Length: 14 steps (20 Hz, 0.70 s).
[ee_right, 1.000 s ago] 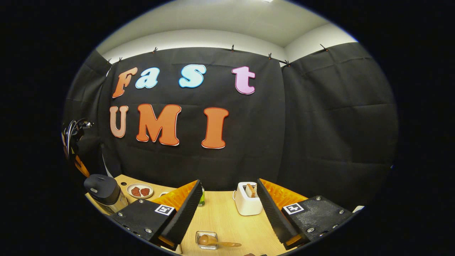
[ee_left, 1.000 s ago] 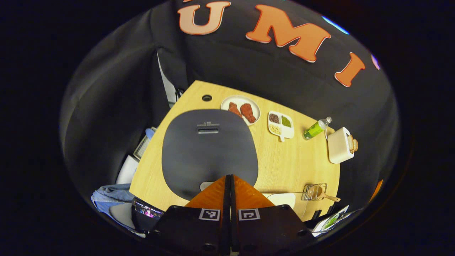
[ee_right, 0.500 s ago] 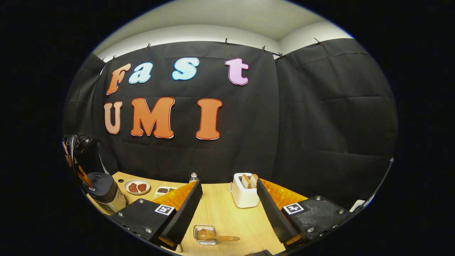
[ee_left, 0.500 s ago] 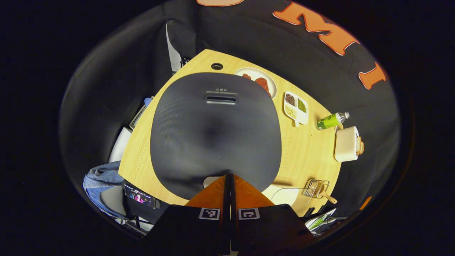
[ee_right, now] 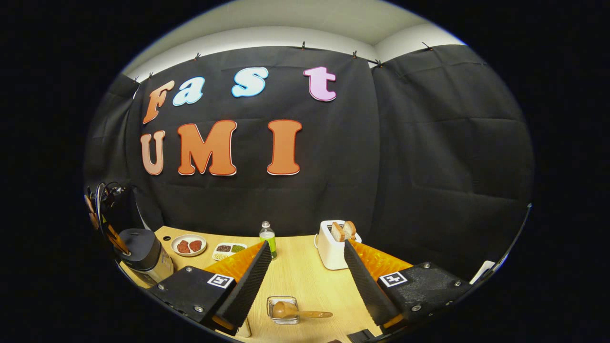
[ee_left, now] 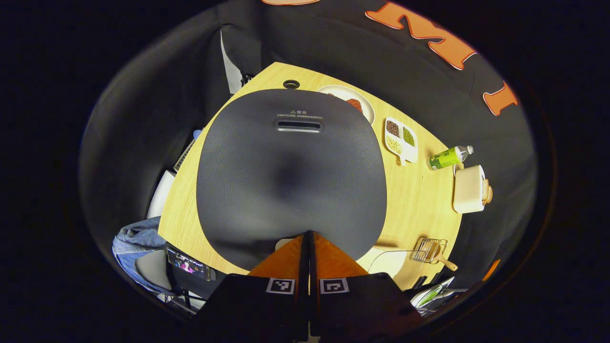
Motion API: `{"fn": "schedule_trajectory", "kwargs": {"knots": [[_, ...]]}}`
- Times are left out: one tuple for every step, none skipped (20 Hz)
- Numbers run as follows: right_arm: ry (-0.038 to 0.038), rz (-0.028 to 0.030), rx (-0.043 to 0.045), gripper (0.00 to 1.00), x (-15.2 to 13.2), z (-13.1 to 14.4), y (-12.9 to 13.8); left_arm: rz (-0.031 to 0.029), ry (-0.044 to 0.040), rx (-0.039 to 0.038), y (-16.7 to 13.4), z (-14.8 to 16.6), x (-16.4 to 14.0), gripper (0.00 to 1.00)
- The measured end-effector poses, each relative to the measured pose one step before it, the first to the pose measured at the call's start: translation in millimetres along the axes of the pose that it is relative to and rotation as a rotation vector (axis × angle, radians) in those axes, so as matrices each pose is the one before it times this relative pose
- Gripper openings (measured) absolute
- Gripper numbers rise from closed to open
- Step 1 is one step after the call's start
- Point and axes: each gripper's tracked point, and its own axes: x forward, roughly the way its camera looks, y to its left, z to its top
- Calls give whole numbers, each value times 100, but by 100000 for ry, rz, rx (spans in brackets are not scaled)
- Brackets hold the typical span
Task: Close the left gripper, press the button to open the rice cooker; take a wooden spoon from the chopstick holder with the right hand, scoop a spoonful of rice and pour it into the rice cooker, then put the wooden spoon back into the chopstick holder.
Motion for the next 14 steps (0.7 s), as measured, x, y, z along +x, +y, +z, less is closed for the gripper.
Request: {"fn": "schedule_trajectory", "kwargs": {"knots": [[751, 758, -397, 95, 215, -277, 172, -342, -884, 2764, -107, -74, 53, 6], [976, 807, -27, 95, 252, -305, 233, -164, -1145, 2707, -66, -338, -189, 6], [1143, 607, 213, 95, 269, -390, 201, 217, -1497, 2018, -53, 142, -65, 6], [1226, 826, 327, 95, 197, -537, 333, -10, -2485, 1305, -58, 16, -284, 3], [1710, 1109, -61, 95, 278, -553, 355, 299, -2048, 589, -224, 298, -620, 6], [2375, 948, -498, 95, 255, -784, 413, -450, -4708, 2894, -244, 564, -710, 6], [2154, 1056, -190, 95, 157, -739, 296, 489, -5623, 3548, -136, 707, -979, 6], [1889, 1569, 270, 96, 27, -690, 344, 644, -6837, 4056, -92, 849, -939, 6], [1834, 1608, 546, 95, 36, -622, 335, 1310, -8725, 4009, -113, 1471, -1286, 6], [1693, 1089, 543, 95, -2, -573, 240, 1399, -8995, 3779, -23, 1690, -1085, 6], [1326, 615, 576, 95, 195, -292, 115, 651, -7839, 2290, 90, 1706, -838, 5], [1290, 231, 596, 96, 290, -284, 20, -1212, -6653, 405, -663, 1729, -1429, 2], [1029, 424, 314, 96, 151, -104, -76, -1658, -5947, -1446, -421, 1472, -1239, 5], [829, 9, 84, 95, 184, -238, -67, -1396, -5380, -1554, -283, 1726, -988, 5]]}}
